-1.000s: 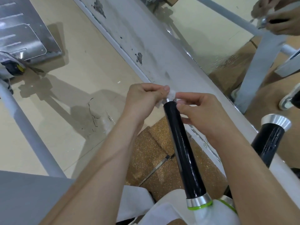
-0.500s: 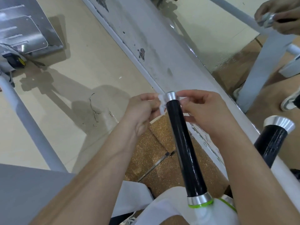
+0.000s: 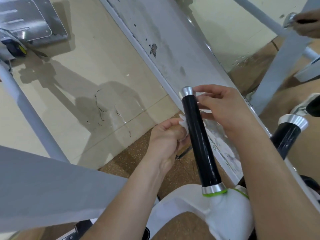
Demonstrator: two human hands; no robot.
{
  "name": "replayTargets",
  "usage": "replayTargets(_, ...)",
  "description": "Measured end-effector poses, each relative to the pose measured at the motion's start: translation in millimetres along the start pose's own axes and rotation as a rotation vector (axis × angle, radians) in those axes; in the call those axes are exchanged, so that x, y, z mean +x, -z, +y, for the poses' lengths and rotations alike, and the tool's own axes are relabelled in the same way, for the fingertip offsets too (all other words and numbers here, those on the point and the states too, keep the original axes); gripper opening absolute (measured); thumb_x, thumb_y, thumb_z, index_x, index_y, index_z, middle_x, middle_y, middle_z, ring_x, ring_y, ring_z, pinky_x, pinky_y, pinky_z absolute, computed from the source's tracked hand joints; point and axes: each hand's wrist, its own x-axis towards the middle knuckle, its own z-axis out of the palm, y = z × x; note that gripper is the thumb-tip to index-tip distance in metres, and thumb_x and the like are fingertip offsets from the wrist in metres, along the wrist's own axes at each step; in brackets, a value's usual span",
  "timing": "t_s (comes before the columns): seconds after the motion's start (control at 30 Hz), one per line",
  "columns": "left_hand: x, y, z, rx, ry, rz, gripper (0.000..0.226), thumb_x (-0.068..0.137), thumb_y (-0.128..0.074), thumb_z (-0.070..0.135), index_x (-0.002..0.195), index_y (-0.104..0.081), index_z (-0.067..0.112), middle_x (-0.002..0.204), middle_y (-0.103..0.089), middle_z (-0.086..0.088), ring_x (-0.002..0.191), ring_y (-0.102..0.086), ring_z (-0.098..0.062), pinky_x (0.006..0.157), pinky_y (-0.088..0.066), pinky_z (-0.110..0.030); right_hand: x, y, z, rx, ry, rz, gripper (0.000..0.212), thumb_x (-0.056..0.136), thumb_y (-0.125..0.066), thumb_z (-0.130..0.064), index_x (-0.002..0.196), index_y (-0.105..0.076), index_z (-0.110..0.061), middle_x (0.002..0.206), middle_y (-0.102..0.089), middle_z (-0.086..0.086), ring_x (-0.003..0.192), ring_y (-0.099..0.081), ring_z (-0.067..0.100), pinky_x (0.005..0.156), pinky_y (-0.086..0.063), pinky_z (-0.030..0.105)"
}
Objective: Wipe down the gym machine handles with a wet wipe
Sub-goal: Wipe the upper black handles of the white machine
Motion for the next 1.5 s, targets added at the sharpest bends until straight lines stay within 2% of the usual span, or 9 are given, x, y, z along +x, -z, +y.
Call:
replayTargets(0.3, -28, 7, -4, 0.138, 0.030, 0.077, 0.032, 0.084, -0.047, -0.021, 0.075, -0.061, 0.007, 0.048, -0.060, -0.001, 0.041, -0.053, -0.011, 0.040, -0.041, -0.015, -38, 12, -11, -0.278, 0.073, -0.020, 0.019, 0.089, -0.062, -0.015, 0.099, -0.072, -0.028, 0.095, -0.073, -0.012, 0.092, -0.067, 0.006, 0.092, -0.052, 0.032)
replayTargets(0.43, -42, 11, -14, 0.193, 0.061, 0.067, 0.033, 0.082, -0.045, -0.024, 0.080, -0.064, 0.004, 0.053, -0.062, -0.005, 0.043, -0.054, -0.011, 0.041, -0.042, -0.017, -69, 18, -18, -0.253, 0.148, 0.042, 0.015, 0.088, -0.064, -0.018, 0.093, -0.072, -0.030, 0.088, -0.074, -0.010, 0.087, -0.067, -0.001, 0.089, -0.051, 0.025)
replayTargets(0.57, -59, 15, -24, 0.348, 0.062, -0.019, 0.030, 0.082, -0.043, -0.023, 0.087, -0.067, -0.005, 0.061, -0.062, -0.007, 0.045, -0.054, -0.009, 0.044, -0.042, -0.017, -89, 21, -16, -0.243, 0.173, 0.060, 0.014, 0.089, -0.064, -0.021, 0.093, -0.072, -0.032, 0.086, -0.074, -0.013, 0.080, -0.065, -0.007, 0.069, -0.047, 0.007)
replayTargets(0.73, -80, 14, -43, 0.479, 0.005, -0.060, 0.047, 0.084, -0.042, -0.020, 0.072, -0.076, 0.011, 0.058, -0.060, -0.004, 0.051, -0.048, -0.009, 0.050, -0.042, -0.018, -105, 21, -2, -0.280, 0.137, 0.032, 0.014, 0.089, -0.064, -0.022, 0.094, -0.072, -0.032, 0.083, -0.074, -0.016, 0.082, -0.065, -0.009, 0.074, -0.048, 0.005)
replayTargets(1.03, -131, 17, -35, 0.837, -0.208, 0.016, 0.037, 0.089, -0.055, -0.006, 0.074, -0.078, 0.018, 0.068, -0.070, -0.008, 0.056, -0.053, -0.007, 0.056, -0.043, -0.021, -144, 25, 16, -0.562, 0.233, 0.050, 0.023, 0.096, -0.052, -0.022, 0.110, -0.068, -0.032, 0.094, -0.069, -0.014, 0.081, -0.060, -0.005, 0.069, -0.039, -0.001)
replayTargets(1.17, -138, 18, -22, 0.856, -0.295, 0.174, 0.034, 0.089, -0.062, 0.006, 0.074, -0.076, 0.033, 0.064, -0.071, 0.007, 0.054, -0.059, -0.006, 0.055, -0.050, -0.021, -161, 30, 20, -0.478, 0.262, 0.105, 0.023, 0.095, -0.053, -0.019, 0.107, -0.069, -0.028, 0.094, -0.070, -0.015, 0.086, -0.057, -0.014, 0.070, -0.039, -0.003)
replayTargets(1.3, -136, 5, -30, 0.936, -0.251, 0.166, 0.028, 0.091, -0.059, 0.018, 0.079, -0.074, 0.038, 0.065, -0.069, 0.013, 0.059, -0.056, 0.000, 0.057, -0.045, -0.018, -179, 36, 22, -0.442, 0.334, 0.217, 0.018, 0.091, -0.055, -0.023, 0.096, -0.072, -0.028, 0.080, -0.069, -0.008, 0.078, -0.059, 0.005, 0.068, -0.048, 0.017)
replayTargets(1.4, -150, 0, -37, 1.011, -0.309, 0.173, 0.020, 0.090, -0.059, 0.019, 0.089, -0.075, 0.032, 0.075, -0.071, 0.014, 0.071, -0.061, -0.001, 0.064, -0.044, -0.015, -192, 39, 30, -0.398, 0.269, 0.216, 0.021, 0.093, -0.054, -0.021, 0.102, -0.071, -0.028, 0.089, -0.067, -0.012, 0.083, -0.058, -0.008, 0.070, -0.045, 0.006)
replayTargets(1.5, -175, -13, -31, 0.895, -0.337, 0.103, 0.018, 0.087, -0.063, 0.020, 0.081, -0.076, 0.031, 0.071, -0.069, 0.015, 0.066, -0.058, 0.003, 0.062, -0.043, -0.010, -213, 35, 36, -0.218, 0.217, 0.181, 0.022, 0.094, -0.054, -0.020, 0.107, -0.071, -0.028, 0.095, -0.069, -0.016, 0.089, -0.060, -0.008, 0.073, -0.046, 0.006)
